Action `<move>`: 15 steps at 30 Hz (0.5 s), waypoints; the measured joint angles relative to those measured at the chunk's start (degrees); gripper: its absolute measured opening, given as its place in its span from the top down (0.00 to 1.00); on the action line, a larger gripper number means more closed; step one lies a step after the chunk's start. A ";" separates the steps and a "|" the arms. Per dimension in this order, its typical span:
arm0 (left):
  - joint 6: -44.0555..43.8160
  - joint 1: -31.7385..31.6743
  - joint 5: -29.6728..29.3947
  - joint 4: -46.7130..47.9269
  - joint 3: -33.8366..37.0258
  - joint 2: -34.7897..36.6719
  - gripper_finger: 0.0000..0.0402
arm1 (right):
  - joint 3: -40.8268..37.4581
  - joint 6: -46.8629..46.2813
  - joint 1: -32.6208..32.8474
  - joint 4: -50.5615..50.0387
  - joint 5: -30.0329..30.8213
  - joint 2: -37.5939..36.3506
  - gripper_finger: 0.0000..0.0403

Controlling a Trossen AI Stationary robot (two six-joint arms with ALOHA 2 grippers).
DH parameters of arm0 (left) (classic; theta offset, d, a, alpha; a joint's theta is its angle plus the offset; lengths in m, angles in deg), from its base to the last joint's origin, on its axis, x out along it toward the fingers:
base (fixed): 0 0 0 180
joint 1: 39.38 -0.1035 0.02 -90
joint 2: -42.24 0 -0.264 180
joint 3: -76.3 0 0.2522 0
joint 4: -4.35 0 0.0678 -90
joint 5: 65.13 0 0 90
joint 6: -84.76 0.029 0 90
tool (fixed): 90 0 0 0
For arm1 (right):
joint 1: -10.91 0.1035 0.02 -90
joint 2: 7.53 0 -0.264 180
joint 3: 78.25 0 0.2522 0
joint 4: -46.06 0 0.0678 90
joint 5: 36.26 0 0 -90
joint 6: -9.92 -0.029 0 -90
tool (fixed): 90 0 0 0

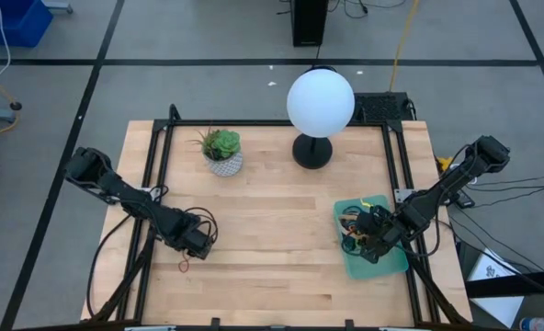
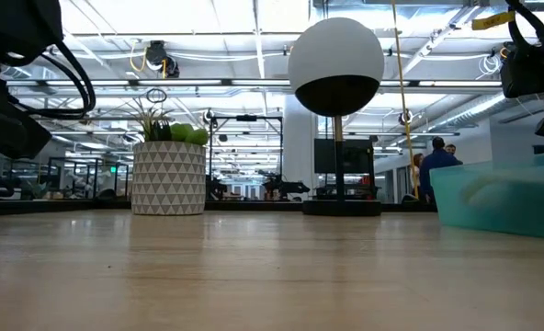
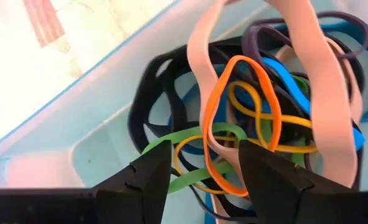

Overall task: Pick and place rubber bands into bin
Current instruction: Put the red rubber band into the bin

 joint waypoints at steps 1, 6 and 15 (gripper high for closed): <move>-0.04 0.00 0.04 0.11 0.00 -0.02 0.49 | 0.00 0.56 0.00 0.36 0.00 0.02 0.55; 0.55 0.00 0.04 0.06 0.04 -0.11 0.49 | 0.00 1.70 0.00 1.22 0.02 0.02 0.55; 0.33 0.02 -0.04 -0.68 0.04 -0.22 0.74 | 0.00 3.50 0.00 2.94 0.07 0.02 0.55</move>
